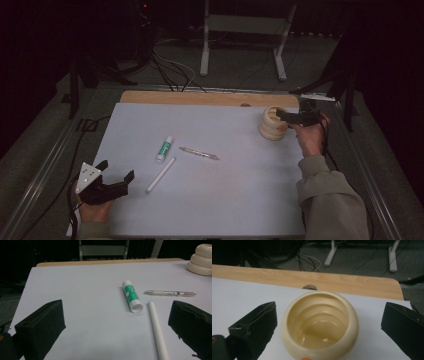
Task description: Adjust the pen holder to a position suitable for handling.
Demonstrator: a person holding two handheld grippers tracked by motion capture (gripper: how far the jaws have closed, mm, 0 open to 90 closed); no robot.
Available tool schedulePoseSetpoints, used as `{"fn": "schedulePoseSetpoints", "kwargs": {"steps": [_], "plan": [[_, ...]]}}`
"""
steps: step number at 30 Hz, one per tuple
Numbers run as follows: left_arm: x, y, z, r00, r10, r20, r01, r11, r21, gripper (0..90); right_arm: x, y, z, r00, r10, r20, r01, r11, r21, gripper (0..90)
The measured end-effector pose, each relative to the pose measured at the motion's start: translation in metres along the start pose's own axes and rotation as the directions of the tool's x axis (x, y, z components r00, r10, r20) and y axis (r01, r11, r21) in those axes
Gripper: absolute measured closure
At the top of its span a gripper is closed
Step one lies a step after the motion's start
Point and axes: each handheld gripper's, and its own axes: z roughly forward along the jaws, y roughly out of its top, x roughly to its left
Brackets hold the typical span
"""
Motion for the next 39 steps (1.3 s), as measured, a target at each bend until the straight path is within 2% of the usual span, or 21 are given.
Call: {"fn": "schedulePoseSetpoints", "kwargs": {"steps": [1,4,7,8,9,10,11,12,13,15,16,18,23,29,30,35,36,39], "plan": [[0.000,0.000,0.000,1.0000,-0.001,0.000,0.001,1.0000,0.000,1.2,-0.003,0.000,0.005,0.9999,0.016,0.002,-0.016,1.000,0.020,4.8],[0.000,0.000,0.000,1.0000,-0.002,0.001,0.002,1.0000,0.000,1.2,-0.006,0.000,0.009,0.9997,0.022,0.013,-0.022,0.999,0.039,10.0],[0.000,0.000,0.000,1.0000,-0.005,0.002,0.005,1.0000,-0.003,1.2,-0.011,-0.004,0.016,0.9979,0.062,0.017,-0.063,0.997,0.055,26.1],[0.000,0.000,0.000,1.0000,-0.007,0.003,0.007,1.0000,-0.002,1.2,-0.014,-0.007,0.024,0.9959,0.082,0.039,-0.085,0.993,0.088,36.9],[0.001,0.000,0.000,1.0000,-0.006,0.004,0.006,1.0000,0.001,1.2,-0.014,-0.007,0.024,0.9959,0.082,0.039,-0.085,0.993,0.088,36.9],[0.001,0.000,0.000,1.0000,-0.005,0.004,0.005,1.0000,0.001,1.2,-0.014,-0.009,0.028,0.9930,0.091,0.075,-0.099,0.989,0.108,42.1],[0.001,0.000,0.000,1.0000,-0.005,0.004,0.005,1.0000,0.001,1.2,-0.014,-0.009,0.028,0.9930,0.091,0.075,-0.099,0.989,0.108,42.1],[0.000,0.000,-0.001,1.0000,-0.006,0.004,0.006,1.0000,-0.001,1.2,-0.015,-0.011,0.031,0.9905,0.108,0.085,-0.118,0.985,0.124,46.7],[0.000,0.000,-0.001,1.0000,-0.005,0.004,0.005,1.0000,-0.001,1.2,-0.017,-0.016,0.036,0.9872,0.139,0.077,-0.150,0.977,0.151,61.0],[0.001,0.000,-0.001,1.0000,-0.005,0.005,0.005,1.0000,-0.003,1.2,-0.017,-0.016,0.033,0.9826,0.151,0.108,-0.165,0.977,0.134,75.7],[0.001,0.000,-0.001,1.0000,-0.007,0.004,0.007,1.0000,-0.002,1.2,-0.017,-0.016,0.033,0.9826,0.151,0.108,-0.165,0.977,0.134,75.7],[0.001,0.000,-0.001,0.9999,-0.010,0.004,0.010,0.9999,-0.003,1.2,-0.013,-0.016,0.032,0.9839,0.100,0.148,-0.121,0.982,0.143,76.8],[0.001,0.000,-0.002,1.0000,-0.008,0.002,0.008,0.9999,-0.006,1.2,-0.012,-0.017,0.029,0.9851,0.093,0.145,-0.113,0.984,0.137,77.0],[0.000,0.000,-0.001,1.0000,-0.007,0.003,0.007,1.0000,0.000,1.3,-0.008,-0.015,0.021,0.9903,0.076,0.116,-0.091,0.988,0.125,77.0],[0.000,0.000,-0.001,1.0000,-0.006,0.003,0.006,1.0000,0.000,1.3,-0.004,-0.014,0.019,0.9924,0.071,0.101,-0.083,0.989,0.121,77.0],[0.000,0.000,-0.001,1.0000,-0.005,0.003,0.005,1.0000,0.001,1.3,0.002,-0.012,0.017,0.9948,0.059,0.083,-0.069,0.990,0.119,76.9],[0.000,0.000,-0.001,1.0000,-0.005,0.004,0.005,1.0000,0.002,1.3,0.011,-0.011,0.016,0.9970,0.051,0.058,-0.058,0.991,0.120,76.8],[0.000,0.000,-0.001,1.0000,-0.004,0.004,0.004,1.0000,0.003,1.3,0.018,-0.010,0.016,0.9983,0.034,0.047,-0.039,0.991,0.124,76.7]]}}
